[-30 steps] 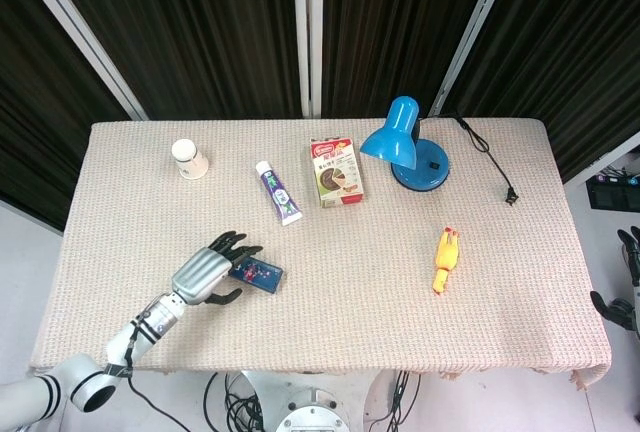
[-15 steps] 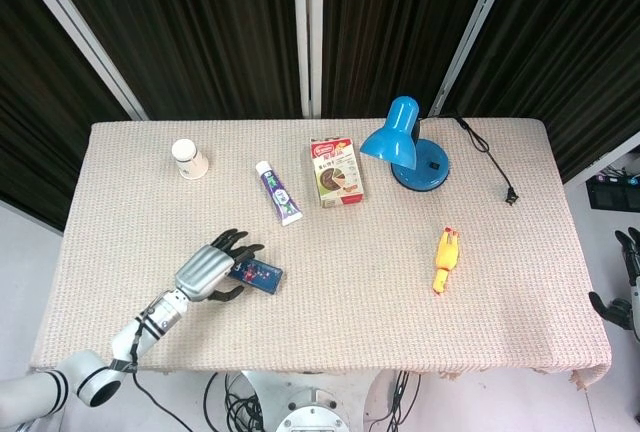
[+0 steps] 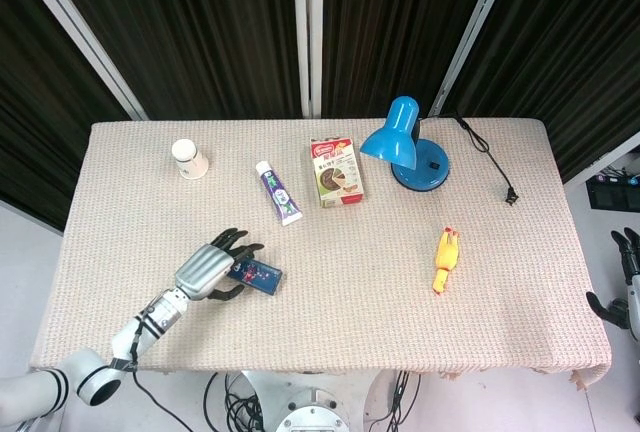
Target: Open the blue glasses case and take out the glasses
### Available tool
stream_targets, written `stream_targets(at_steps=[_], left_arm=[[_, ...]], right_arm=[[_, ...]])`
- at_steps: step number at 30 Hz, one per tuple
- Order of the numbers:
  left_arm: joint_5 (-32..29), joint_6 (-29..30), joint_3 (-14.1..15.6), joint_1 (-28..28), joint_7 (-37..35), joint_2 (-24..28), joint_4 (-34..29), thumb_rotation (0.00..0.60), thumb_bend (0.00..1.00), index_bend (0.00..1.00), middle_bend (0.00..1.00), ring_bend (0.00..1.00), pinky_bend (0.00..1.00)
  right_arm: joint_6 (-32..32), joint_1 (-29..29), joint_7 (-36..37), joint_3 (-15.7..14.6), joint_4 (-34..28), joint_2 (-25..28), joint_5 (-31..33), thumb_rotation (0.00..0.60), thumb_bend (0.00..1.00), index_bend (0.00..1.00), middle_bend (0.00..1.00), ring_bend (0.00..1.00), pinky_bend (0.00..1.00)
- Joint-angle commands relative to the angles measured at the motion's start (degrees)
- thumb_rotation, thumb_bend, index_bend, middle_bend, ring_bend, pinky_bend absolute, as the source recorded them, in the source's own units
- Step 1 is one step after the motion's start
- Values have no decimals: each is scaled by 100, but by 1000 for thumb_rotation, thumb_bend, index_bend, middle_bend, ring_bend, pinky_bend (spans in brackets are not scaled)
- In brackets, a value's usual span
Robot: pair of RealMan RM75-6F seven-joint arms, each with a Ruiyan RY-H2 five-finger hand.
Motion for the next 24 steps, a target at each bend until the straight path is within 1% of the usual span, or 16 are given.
stream_targets(at_steps=[1, 5, 12, 18, 24], left_arm=[[-2, 7, 11, -7, -37, -21, 19, 600, 325, 132, 275, 0, 54], [33, 90, 13, -9, -84, -60, 66, 600, 322, 141, 287, 8, 55], [-5, 67, 18, -37, -78, -55, 65, 600, 326, 147, 286, 9, 55], [-31, 42, 23, -62, -98, -61, 73, 600, 369, 148, 299, 9, 54], [-73, -12, 31, -86, -99, -76, 82, 600, 378, 162, 319, 11, 53]], right_arm=[[2, 0, -1, 2, 2, 5, 2, 600, 176, 0, 0, 0, 0], [7, 2, -6, 5, 1, 7, -1, 600, 176, 0, 0, 0, 0], [-46, 12, -3, -13, 25, -14, 11, 600, 176, 0, 0, 0, 0], [-63, 21, -12, -16, 43, -18, 11, 600, 176, 0, 0, 0, 0], [-98, 36, -30, -28, 53, -32, 11, 600, 176, 0, 0, 0, 0]])
